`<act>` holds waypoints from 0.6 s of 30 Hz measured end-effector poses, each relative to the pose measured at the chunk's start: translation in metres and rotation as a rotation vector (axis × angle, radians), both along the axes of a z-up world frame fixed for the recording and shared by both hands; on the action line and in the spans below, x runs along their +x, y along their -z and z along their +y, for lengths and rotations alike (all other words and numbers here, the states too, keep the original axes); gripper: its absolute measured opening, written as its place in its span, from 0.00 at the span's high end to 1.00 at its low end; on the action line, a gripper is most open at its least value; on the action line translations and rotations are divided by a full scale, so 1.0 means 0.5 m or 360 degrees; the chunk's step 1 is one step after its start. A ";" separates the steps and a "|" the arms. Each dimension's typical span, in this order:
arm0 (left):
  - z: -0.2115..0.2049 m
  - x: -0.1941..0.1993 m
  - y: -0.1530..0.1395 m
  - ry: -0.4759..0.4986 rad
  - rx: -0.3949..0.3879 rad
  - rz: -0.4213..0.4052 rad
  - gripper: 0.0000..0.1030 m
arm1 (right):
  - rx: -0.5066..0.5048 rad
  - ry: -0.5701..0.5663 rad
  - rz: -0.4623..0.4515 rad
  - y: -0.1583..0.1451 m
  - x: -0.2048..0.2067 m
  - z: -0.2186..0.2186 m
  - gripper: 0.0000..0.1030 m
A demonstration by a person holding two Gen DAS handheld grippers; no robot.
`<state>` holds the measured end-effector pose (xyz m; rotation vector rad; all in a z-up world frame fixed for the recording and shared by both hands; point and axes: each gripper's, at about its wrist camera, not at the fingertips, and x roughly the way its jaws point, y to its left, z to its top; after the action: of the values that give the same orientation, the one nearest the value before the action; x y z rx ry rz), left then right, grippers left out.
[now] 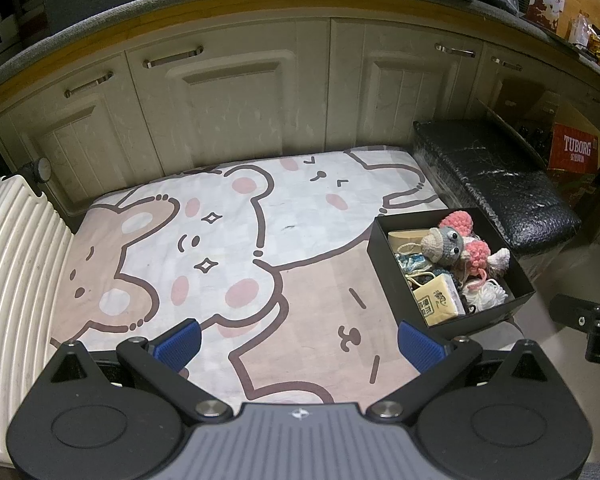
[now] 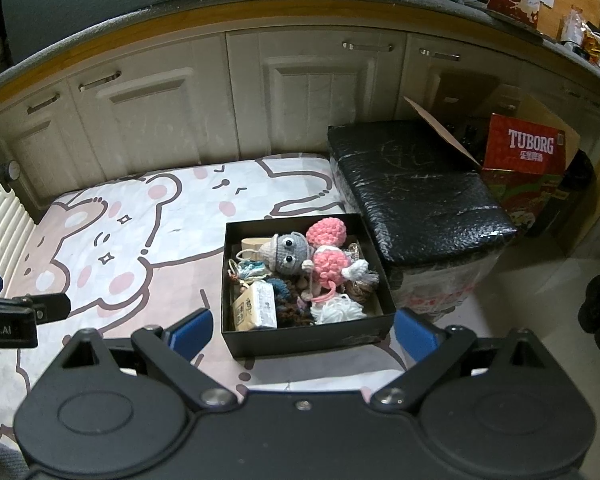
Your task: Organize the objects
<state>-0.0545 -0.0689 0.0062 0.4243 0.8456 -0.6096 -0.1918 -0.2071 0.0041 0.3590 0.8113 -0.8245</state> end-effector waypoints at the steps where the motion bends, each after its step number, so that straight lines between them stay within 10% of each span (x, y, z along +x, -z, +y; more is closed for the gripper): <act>1: 0.000 -0.001 0.000 0.0000 -0.0001 0.0000 0.00 | 0.0001 -0.0001 0.0001 0.000 0.002 0.000 0.05; 18: -0.003 -0.001 0.000 0.0007 0.0000 0.0007 0.00 | 0.0007 -0.0015 0.0002 -0.002 0.004 -0.003 0.05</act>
<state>-0.0548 -0.0705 0.0064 0.4253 0.8491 -0.6150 -0.1896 -0.2088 0.0049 0.3586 0.8157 -0.8145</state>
